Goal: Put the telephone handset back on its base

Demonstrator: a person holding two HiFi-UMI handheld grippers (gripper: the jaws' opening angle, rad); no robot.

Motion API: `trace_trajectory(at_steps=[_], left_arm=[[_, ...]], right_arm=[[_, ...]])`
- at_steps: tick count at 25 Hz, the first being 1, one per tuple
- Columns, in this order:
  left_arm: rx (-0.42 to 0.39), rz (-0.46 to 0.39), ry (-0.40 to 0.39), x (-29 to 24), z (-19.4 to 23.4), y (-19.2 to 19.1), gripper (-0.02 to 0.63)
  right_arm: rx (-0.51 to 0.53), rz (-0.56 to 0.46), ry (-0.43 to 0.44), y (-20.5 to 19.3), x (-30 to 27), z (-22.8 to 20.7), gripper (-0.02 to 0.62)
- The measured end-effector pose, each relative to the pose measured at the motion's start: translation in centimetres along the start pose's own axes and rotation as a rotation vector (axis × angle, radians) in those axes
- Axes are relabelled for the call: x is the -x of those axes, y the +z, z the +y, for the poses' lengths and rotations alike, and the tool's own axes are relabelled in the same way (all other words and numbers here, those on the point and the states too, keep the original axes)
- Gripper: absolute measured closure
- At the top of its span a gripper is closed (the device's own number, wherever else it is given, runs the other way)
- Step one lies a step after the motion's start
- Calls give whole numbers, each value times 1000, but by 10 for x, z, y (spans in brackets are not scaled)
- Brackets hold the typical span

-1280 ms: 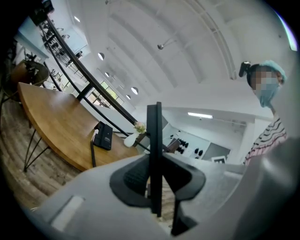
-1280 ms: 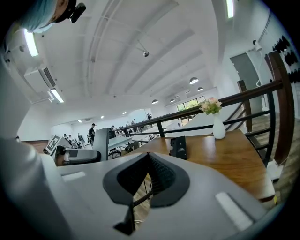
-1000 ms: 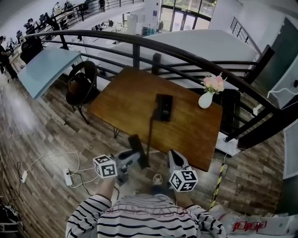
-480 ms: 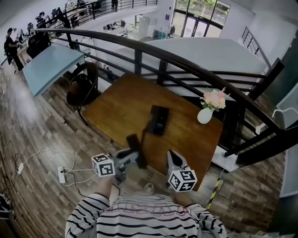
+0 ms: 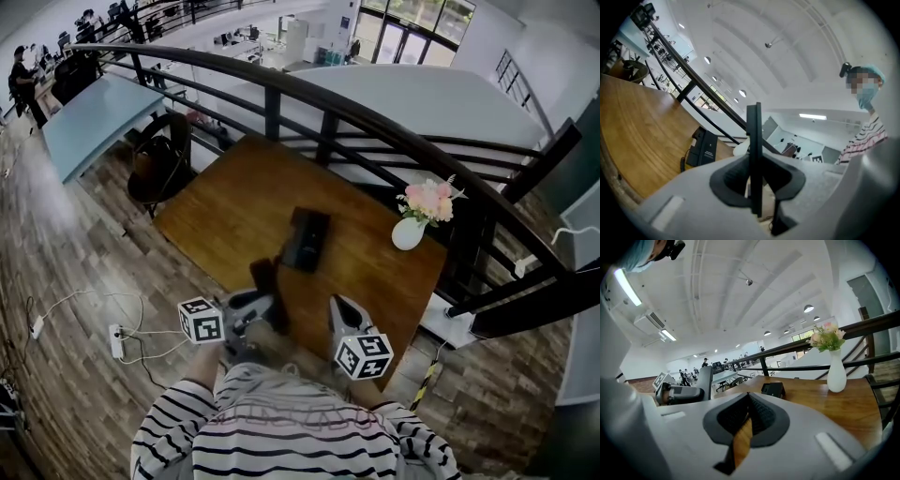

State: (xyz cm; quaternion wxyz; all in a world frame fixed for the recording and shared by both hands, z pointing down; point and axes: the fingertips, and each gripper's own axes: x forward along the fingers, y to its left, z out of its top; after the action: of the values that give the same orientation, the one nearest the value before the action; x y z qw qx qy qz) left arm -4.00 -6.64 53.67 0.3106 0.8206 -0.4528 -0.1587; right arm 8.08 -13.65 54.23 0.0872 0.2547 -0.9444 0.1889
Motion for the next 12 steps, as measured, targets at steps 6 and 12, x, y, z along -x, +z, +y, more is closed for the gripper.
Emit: trace_trajectory(at_steps=[6,12], left_arm=[[29,39,-36,-12,32,19,529],[64,115,-108,-35,68,42,529]], right_arm=[[-9,10,-25,5,-31,-6,595],[-27,5,-103,20,-61,-12,595]])
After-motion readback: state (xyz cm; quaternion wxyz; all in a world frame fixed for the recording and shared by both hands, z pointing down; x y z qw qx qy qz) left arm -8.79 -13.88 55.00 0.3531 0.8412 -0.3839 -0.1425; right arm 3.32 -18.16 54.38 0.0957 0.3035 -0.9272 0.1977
